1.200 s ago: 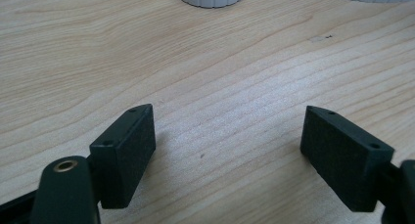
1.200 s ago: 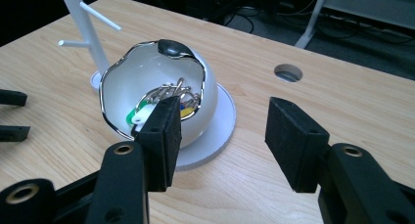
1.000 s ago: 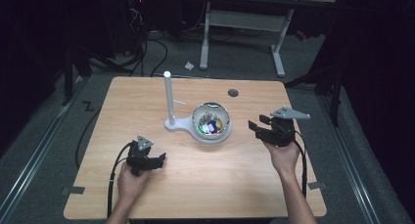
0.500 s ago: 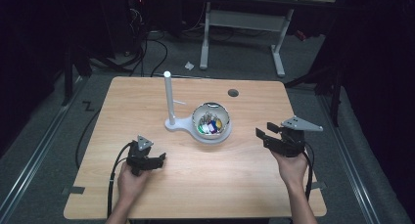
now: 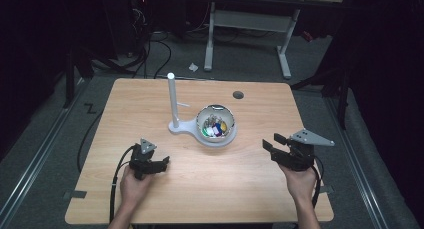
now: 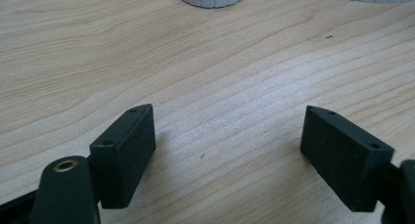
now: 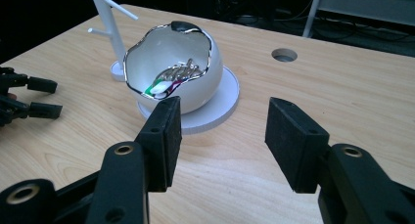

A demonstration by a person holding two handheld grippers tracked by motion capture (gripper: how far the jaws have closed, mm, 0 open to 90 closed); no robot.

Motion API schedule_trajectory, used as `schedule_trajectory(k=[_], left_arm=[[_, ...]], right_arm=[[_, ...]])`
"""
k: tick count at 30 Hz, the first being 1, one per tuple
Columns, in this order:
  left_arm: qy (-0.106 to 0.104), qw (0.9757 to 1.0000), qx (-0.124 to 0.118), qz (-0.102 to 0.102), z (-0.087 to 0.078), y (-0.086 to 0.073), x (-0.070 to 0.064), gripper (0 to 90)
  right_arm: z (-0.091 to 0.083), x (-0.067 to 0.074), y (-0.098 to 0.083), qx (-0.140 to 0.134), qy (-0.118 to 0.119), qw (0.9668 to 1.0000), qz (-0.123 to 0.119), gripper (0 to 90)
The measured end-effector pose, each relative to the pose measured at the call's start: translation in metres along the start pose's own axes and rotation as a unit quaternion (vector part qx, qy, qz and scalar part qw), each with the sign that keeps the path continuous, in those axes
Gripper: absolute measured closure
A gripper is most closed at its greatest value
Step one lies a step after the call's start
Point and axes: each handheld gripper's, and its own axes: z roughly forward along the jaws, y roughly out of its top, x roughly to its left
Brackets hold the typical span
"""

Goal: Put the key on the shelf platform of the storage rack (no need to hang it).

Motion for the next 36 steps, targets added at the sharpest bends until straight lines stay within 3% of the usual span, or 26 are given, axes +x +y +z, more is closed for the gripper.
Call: schedule_trajectory(k=[11,36], left_arm=[[0.000,1.0000,0.000,-0.001,0.000,0.000,0.000,21.1],[0.000,1.0000,0.000,0.000,0.000,0.000,0.000,21.1]], right_arm=[[0.003,0.003,-0.021,0.007,0.005,0.9999,0.014,48.1],[0.026,0.011,-0.043,0.031,0.015,0.9992,0.019,48.2]])
